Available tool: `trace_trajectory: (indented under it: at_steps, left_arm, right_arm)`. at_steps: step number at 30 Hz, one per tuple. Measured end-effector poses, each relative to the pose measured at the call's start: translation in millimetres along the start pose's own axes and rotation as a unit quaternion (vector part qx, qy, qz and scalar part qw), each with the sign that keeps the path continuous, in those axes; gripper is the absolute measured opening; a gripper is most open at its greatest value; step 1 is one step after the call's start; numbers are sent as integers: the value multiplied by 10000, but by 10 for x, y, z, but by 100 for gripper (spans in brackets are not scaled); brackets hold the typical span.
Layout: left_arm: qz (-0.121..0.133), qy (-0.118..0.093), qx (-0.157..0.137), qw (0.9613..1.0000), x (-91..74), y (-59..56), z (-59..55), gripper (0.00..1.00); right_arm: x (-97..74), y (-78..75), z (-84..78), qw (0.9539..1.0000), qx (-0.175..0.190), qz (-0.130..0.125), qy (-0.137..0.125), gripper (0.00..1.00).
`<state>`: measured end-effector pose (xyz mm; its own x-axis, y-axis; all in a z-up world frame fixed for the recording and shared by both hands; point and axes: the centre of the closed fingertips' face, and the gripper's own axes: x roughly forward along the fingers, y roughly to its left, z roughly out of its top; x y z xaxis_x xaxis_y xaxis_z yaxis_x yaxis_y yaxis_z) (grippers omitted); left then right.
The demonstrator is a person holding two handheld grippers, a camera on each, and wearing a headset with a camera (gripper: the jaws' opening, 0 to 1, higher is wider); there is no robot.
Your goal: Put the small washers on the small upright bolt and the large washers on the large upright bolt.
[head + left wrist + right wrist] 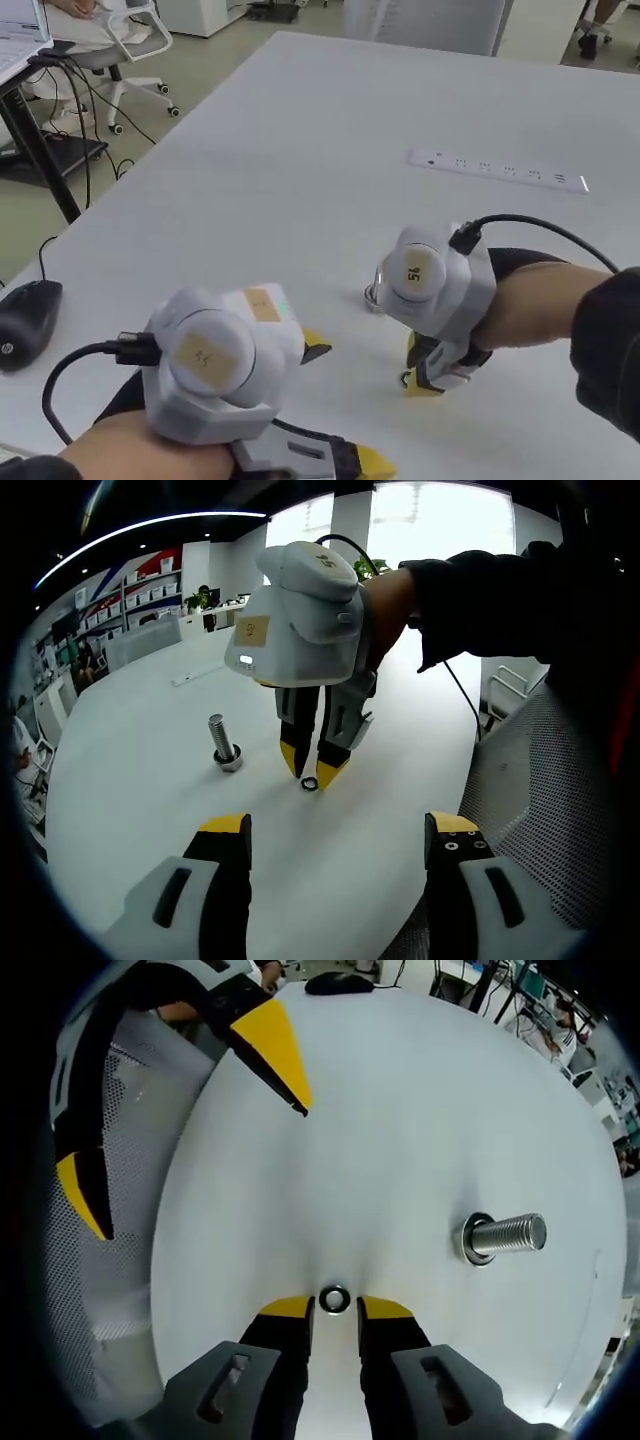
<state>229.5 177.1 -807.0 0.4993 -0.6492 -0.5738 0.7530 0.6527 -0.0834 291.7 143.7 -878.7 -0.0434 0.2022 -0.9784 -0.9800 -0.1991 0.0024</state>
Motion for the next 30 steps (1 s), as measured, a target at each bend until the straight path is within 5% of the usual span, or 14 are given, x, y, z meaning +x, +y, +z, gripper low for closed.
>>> trace_trajectory:
  at_steps: [30]
  left_arm:
    - [0, -12, -5, 10000, 5, -1, 9, 69]
  right_arm:
    - [3, -10, -5, 9998, -147, -102, -24, 14]
